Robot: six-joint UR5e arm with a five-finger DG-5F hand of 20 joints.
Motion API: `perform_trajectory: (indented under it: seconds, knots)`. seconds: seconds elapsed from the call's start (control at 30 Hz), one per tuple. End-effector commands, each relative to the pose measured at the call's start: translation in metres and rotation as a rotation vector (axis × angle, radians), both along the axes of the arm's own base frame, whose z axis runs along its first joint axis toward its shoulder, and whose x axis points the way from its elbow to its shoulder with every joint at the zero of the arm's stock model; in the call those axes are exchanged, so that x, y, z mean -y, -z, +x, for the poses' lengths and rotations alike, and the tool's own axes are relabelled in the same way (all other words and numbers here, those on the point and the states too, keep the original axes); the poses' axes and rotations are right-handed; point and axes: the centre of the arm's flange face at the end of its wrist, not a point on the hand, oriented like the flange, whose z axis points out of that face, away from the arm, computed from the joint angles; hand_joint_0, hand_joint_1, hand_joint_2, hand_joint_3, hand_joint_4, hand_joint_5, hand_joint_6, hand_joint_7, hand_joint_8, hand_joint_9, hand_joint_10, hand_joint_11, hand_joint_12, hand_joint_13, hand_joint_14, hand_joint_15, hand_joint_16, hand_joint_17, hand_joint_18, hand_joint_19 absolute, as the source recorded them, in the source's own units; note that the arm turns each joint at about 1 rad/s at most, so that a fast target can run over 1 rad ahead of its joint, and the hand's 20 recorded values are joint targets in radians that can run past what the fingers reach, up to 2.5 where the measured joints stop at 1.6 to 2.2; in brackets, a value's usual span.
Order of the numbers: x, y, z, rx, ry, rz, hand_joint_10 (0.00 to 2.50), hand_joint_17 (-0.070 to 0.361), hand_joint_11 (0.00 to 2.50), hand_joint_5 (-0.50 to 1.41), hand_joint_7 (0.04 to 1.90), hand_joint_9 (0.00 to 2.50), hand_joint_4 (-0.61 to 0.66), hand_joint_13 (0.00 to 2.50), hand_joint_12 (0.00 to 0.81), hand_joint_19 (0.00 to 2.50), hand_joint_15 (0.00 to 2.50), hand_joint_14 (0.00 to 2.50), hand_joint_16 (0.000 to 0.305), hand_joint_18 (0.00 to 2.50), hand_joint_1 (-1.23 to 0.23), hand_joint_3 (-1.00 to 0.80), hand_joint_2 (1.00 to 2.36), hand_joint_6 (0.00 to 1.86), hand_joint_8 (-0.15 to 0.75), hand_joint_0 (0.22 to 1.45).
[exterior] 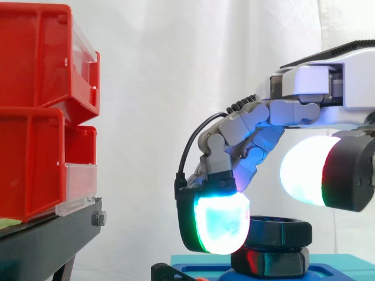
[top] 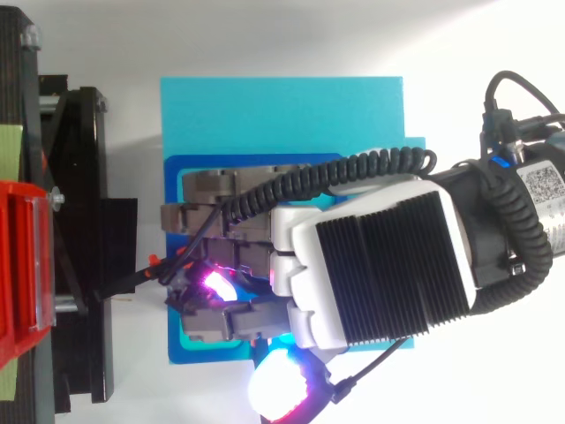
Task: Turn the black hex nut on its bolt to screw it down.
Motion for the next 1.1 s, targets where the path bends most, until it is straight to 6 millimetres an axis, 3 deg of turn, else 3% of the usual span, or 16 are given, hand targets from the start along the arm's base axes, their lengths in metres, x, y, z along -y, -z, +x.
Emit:
perform_trajectory:
  seconds: [0.0, 0.43, 0.67, 0.7, 0.87, 1.07]
  knots:
    - [0.001, -0.001, 0.002, 0.011, 0.008, 0.001, 0.0, 0.092, 0.07, 0.0, 1.26, 0.95, 0.14, 0.68, 0.304, 0.37, 0.07, 0.0, 0.041, 0.57, -0.18, -0.5, 1.0, 0.5, 0.257, 0.53]
    - [0.025, 0.0, -0.001, 0.013, 0.032, -0.005, 0.0, 0.092, 0.07, 0.0, 1.32, 0.95, 0.12, 0.69, 0.305, 0.37, 0.07, 0.0, 0.041, 0.58, -0.18, -0.5, 1.0, 0.5, 0.259, 0.53]
    - [0.049, 0.002, -0.005, 0.013, 0.035, -0.005, 0.0, 0.092, 0.06, 0.01, 1.35, 0.95, 0.12, 0.69, 0.304, 0.37, 0.07, 0.0, 0.041, 0.58, -0.18, -0.5, 1.0, 0.5, 0.254, 0.53]
    - [0.063, 0.002, -0.008, 0.015, 0.04, -0.006, 0.0, 0.092, 0.07, 0.01, 1.36, 0.95, 0.12, 0.69, 0.303, 0.37, 0.06, 0.0, 0.041, 0.58, -0.18, -0.5, 1.0, 0.5, 0.253, 0.54]
    - [0.076, 0.001, -0.01, 0.017, 0.052, -0.006, 0.0, 0.092, 0.06, 0.01, 1.36, 0.95, 0.13, 0.69, 0.303, 0.38, 0.06, 0.0, 0.041, 0.58, -0.18, -0.5, 1.0, 0.5, 0.255, 0.54]
    - [0.072, -0.015, -0.005, 0.021, 0.046, -0.004, 0.0, 0.092, 0.06, 0.0, 1.3, 0.96, 0.13, 0.69, 0.305, 0.38, 0.07, 0.0, 0.041, 0.58, -0.18, -0.5, 1.0, 0.5, 0.257, 0.54]
